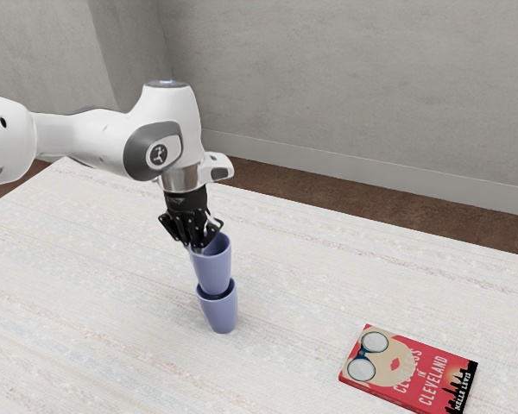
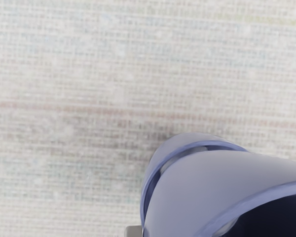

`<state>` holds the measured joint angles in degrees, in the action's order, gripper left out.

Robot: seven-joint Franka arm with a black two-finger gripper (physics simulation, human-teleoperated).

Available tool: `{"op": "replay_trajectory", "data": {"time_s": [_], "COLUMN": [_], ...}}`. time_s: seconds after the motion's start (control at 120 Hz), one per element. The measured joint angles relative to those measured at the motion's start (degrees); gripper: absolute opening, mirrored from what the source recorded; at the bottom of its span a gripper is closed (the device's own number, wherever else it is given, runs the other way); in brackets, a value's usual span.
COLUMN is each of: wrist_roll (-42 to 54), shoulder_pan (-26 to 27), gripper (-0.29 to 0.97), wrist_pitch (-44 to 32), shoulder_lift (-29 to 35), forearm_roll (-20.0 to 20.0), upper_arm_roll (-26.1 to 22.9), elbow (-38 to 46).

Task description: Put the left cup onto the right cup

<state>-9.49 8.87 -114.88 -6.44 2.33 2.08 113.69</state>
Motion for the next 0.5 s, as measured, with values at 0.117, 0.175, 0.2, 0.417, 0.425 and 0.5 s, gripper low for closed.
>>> {"op": "replay_trajectory", "data": {"time_s": [0.117, 0.175, 0.2, 0.417, 0.425, 0.5], "wrist_roll": [0.1, 0.2, 0.2, 0.5, 0.5, 0.9], "shoulder_pan": [0.5, 0.7, 0.8, 0.6, 0.6, 0.4], "gripper": [0.12, 0.25, 0.3, 0.54, 0.55, 0.59], "wrist_pitch": [0.0, 0.0, 0.0, 3.0, 3.3, 7.4], "shoulder_lift": [-0.3, -0.3, -0.3, 0.1, 0.2, 0.3], "forearm_roll": [0.3, 0.3, 0.3, -0.8, -0.8, -1.4], "upper_arm_roll": [0.0, 0.0, 0.0, 0.0, 0.0, 0.1], "elbow": [-0.1, -0.3, -0.4, -6.7, -7.2, -12.2]}}
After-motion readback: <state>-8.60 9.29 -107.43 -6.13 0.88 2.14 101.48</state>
